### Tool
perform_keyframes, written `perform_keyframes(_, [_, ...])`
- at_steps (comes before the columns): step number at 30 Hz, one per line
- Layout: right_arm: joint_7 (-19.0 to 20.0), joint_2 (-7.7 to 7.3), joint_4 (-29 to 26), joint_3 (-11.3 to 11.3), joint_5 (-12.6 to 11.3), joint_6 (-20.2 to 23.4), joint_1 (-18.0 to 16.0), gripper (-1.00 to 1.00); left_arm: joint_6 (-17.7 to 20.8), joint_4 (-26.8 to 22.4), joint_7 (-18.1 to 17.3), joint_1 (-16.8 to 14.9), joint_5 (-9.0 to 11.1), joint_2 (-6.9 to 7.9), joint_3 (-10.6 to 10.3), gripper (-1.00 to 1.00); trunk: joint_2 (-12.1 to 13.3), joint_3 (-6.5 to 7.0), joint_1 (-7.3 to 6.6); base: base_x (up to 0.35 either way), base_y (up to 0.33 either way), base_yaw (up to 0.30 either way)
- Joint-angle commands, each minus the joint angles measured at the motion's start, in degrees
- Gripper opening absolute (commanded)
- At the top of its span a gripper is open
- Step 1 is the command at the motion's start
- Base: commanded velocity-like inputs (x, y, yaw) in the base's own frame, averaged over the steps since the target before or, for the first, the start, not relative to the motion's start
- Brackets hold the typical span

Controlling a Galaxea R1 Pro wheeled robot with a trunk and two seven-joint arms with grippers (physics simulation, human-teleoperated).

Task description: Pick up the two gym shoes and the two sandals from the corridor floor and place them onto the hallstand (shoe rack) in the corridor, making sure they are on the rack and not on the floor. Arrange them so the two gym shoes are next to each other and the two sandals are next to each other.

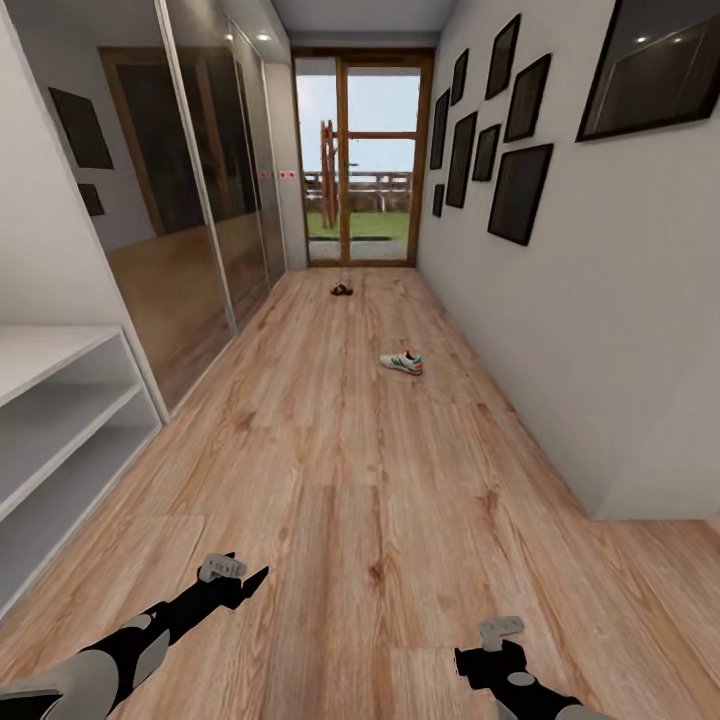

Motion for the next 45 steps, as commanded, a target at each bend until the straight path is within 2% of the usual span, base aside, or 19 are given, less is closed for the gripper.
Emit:
perform_keyframes(1, [-0.62,-0.25,0.06,0.43,0.16,-0.18,-0.05,1.0,0.02,0.06,-0.38,-0.04,0.28,-0.05,0.14,1.0,-0.02,-0.05,0.02,0.35,0.0,0.0])
perform_keyframes(5, [-2.24,-1.2,-0.05,0.44,0.16,-0.3,-0.05,1.0,0.02,0.06,-0.33,-0.04,0.28,-0.48,0.17,1.0,-0.02,-0.05,0.02,0.35,0.0,0.0])
perform_keyframes(11, [-3.37,-1.62,-0.04,0.44,0.16,-1.99,-0.05,1.0,0.02,0.06,-0.31,-0.04,0.28,-0.66,0.14,1.0,-0.02,-0.05,0.02,0.35,0.0,0.0])
perform_keyframes(21, [-3.76,-1.84,-0.02,0.44,0.16,-3.4,-0.05,1.0,0.02,0.06,-0.3,-0.04,0.26,-0.78,0.13,1.0,-0.02,-0.05,0.02,0.35,0.0,0.0])
perform_keyframes(45, [-3.8,-1.86,0.06,0.44,0.16,-3.53,-0.05,1.0,0.05,0.06,-0.22,-0.04,0.19,-1.21,0.12,1.0,-0.02,-0.05,0.02,0.35,0.0,0.0])
